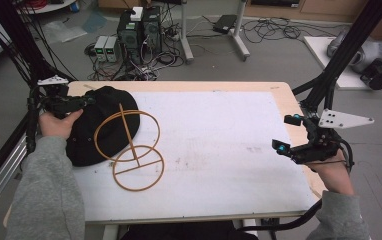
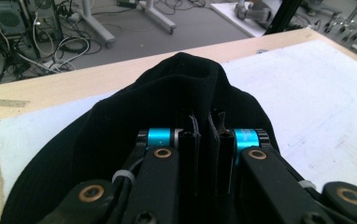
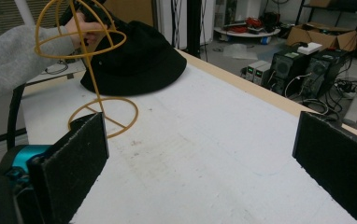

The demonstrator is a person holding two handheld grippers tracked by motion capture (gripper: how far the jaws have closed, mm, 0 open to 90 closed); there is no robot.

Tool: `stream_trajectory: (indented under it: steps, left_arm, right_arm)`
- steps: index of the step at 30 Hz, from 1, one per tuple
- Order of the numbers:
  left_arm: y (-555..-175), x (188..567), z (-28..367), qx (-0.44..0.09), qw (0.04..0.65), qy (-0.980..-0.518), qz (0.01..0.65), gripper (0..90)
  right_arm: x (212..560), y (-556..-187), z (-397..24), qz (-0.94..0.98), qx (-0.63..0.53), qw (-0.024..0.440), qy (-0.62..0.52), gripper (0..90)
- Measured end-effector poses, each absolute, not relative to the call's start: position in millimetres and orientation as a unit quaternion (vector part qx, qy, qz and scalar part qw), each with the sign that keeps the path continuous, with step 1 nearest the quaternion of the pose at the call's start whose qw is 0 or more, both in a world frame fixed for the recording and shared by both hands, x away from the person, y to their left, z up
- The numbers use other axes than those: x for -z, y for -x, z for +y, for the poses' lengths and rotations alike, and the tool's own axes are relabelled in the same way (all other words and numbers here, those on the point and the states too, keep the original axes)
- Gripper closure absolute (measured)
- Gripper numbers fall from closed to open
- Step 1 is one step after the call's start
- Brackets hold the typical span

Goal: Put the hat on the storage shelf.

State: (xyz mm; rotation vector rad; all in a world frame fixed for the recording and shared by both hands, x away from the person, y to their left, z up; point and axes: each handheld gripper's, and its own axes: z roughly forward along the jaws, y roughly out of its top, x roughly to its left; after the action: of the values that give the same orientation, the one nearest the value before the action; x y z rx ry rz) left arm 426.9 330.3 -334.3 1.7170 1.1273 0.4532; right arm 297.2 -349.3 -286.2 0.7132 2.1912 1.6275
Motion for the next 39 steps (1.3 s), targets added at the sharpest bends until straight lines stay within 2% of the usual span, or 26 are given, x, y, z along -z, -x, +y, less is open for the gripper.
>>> stream_trajectory:
  steps: [18,31,39]
  left_arm:
    - [-414.4,294.2,352.3,-0.146,0.515,-0.737,0.412,84.5]
    - [-408.7,259.9,344.0,-0.146,0.498,-0.770,0.370,84.6]
    - [-406.0,241.3,344.5,-0.153,0.499,-0.771,0.365,84.6]
  right_arm:
    - [288.7,-300.1,-348.6,0.769,-0.567,0.158,-0.248,2.7]
    - [288.4,-299.6,-350.6,0.767,-0.569,0.161,-0.248,2.7]
    - [289.3,-300.2,-351.9,0.767,-0.568,0.159,-0.251,2.7]
